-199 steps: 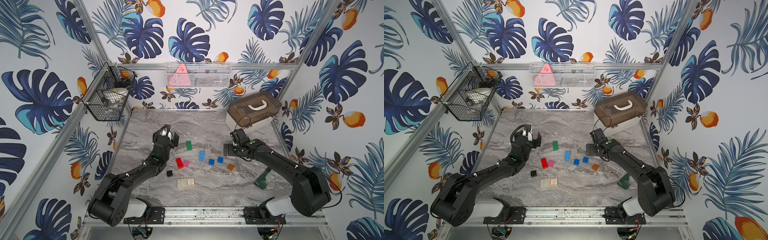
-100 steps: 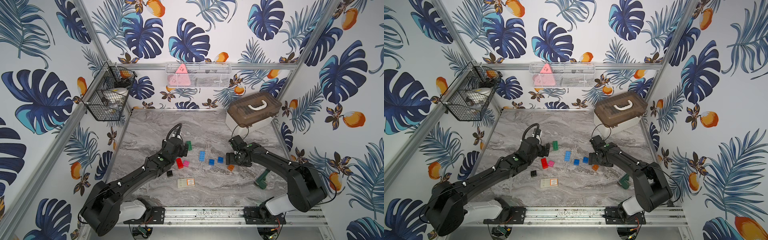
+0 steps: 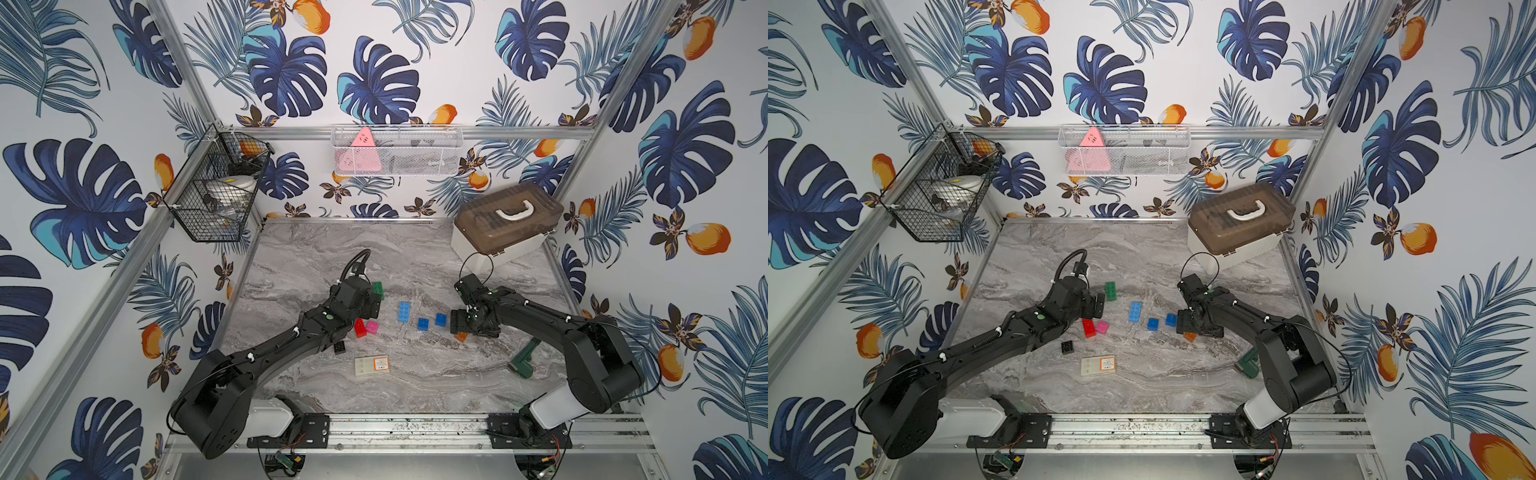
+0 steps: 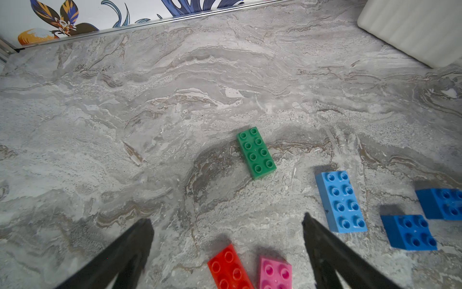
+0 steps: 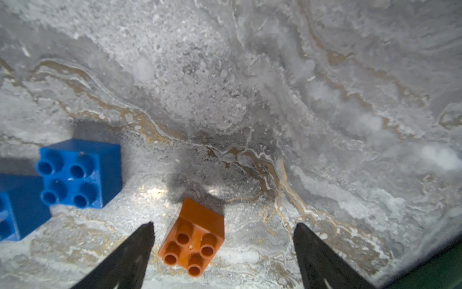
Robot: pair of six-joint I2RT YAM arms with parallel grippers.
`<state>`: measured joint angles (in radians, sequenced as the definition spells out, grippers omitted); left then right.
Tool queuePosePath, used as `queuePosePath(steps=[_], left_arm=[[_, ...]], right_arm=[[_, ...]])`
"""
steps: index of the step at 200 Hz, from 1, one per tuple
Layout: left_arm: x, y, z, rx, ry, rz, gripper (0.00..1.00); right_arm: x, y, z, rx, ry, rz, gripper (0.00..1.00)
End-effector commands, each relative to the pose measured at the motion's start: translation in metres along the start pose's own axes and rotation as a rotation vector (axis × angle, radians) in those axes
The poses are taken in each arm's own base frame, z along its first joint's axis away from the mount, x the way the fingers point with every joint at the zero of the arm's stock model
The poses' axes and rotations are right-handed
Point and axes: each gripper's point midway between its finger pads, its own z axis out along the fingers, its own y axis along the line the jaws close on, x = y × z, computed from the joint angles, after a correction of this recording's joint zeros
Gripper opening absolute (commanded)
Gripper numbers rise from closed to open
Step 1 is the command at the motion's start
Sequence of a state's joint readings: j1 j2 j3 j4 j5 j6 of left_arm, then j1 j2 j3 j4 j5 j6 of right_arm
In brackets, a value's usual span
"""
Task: Assemble a spoon with lego
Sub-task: Adjust the lego brick at the center of the board.
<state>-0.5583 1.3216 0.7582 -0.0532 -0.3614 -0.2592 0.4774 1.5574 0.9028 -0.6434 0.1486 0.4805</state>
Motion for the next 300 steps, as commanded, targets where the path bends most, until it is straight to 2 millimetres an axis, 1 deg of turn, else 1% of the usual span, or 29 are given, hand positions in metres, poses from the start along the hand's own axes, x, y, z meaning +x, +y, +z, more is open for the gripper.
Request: queuePosePath(steps=[1,34,61,79,95,129,146,164,182,203,243,286,300], left_arm=[[-0.003,-0.006,-0.001,0.022,-0.001,-0.002,0.99],[0.002,-0.008,-0.002,0.025,0.012,0.009,0.99],[0.002,-0.010,-0.002,0.030,0.010,0.011,0.99],[0.001,-0.010,-0.002,0.028,0.018,0.022,0.99],[0.001,-0.011,-0.002,0.027,0.021,0.028,0.99],[0.003,-0.013,0.000,0.033,0.024,0.026,0.99],[0.004,-0.013,0.000,0.030,0.030,0.033,0.99],[0.005,-0.011,0.001,0.010,0.039,0.044,0.99],[0.006,-0.011,0.002,0.002,0.047,0.060,0.99],[0.006,-0.012,0.002,0.006,0.045,0.064,0.99],[0.007,-0.015,0.002,0.005,0.053,0.081,0.99],[0.007,-0.016,0.002,0.003,0.053,0.091,0.99],[0.008,-0.017,0.002,0.003,0.056,0.092,0.99]], right_arm=[[0.004,-0.003,-0.002,0.010,0.009,-0.012,0.86],[0.006,-0.004,-0.001,0.016,0.023,-0.022,0.84],[0.005,0.014,-0.003,-0.086,0.008,-0.004,0.86],[0.007,0.021,-0.003,-0.111,0.013,0.000,0.86],[0.010,0.023,0.000,-0.120,0.033,-0.002,0.84],[0.014,0.036,0.003,-0.183,0.057,-0.001,0.73],[0.014,0.045,0.003,-0.219,0.063,-0.012,0.71],[0.015,0.052,0.003,-0.215,0.065,-0.031,0.69],[0.014,0.048,0.005,-0.165,0.055,-0.039,0.65],[0.014,0.039,0.009,-0.102,0.053,-0.034,0.62],[0.012,0.027,0.012,-0.022,0.027,-0.032,0.49],[0.010,0.029,0.012,-0.021,0.025,-0.040,0.36],[0.007,0.031,0.011,-0.030,0.015,-0.042,0.34]])
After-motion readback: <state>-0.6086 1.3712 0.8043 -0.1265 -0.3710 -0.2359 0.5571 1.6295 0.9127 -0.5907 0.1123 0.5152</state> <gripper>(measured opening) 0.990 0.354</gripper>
